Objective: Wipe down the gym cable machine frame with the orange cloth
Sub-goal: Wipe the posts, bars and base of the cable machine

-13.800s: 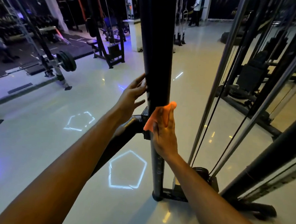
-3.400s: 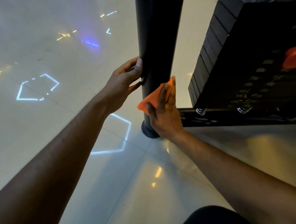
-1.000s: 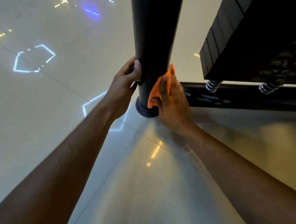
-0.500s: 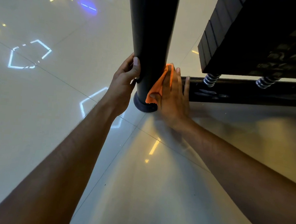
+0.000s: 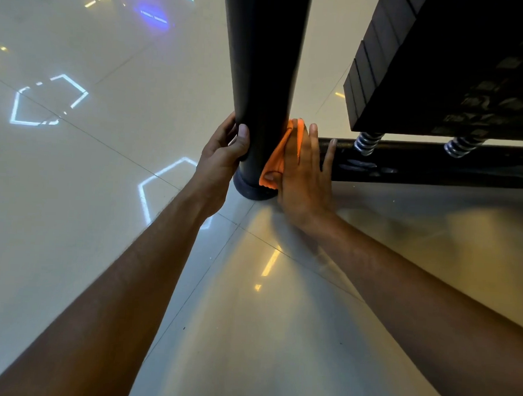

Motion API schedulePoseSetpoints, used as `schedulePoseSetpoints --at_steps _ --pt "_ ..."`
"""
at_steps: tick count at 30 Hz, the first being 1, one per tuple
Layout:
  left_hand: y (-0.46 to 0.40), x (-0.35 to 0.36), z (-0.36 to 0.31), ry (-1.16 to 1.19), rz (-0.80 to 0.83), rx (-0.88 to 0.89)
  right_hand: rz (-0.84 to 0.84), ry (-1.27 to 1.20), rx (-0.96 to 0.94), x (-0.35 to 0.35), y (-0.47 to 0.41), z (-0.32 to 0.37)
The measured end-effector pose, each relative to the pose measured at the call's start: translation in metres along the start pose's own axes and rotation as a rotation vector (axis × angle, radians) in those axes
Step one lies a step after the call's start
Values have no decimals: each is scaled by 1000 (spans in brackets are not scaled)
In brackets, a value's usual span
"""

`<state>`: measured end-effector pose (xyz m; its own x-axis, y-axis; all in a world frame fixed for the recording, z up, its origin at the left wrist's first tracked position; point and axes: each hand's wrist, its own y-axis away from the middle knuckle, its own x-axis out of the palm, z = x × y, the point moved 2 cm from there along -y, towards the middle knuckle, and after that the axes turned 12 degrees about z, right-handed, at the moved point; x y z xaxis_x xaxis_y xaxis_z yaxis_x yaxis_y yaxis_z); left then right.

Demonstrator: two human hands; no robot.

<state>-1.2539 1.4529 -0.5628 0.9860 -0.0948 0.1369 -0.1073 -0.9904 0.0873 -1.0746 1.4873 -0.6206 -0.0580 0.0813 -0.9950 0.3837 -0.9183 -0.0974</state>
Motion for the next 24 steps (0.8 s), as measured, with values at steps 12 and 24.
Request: schedulePoseSetpoints --at_steps 12,24 --pt "2 2 0 -9 -12 -6 -59 -142 67 -7 3 7" --pt "5 -1 8 7 -38 -35 -175 -215 105 -10 1 11"
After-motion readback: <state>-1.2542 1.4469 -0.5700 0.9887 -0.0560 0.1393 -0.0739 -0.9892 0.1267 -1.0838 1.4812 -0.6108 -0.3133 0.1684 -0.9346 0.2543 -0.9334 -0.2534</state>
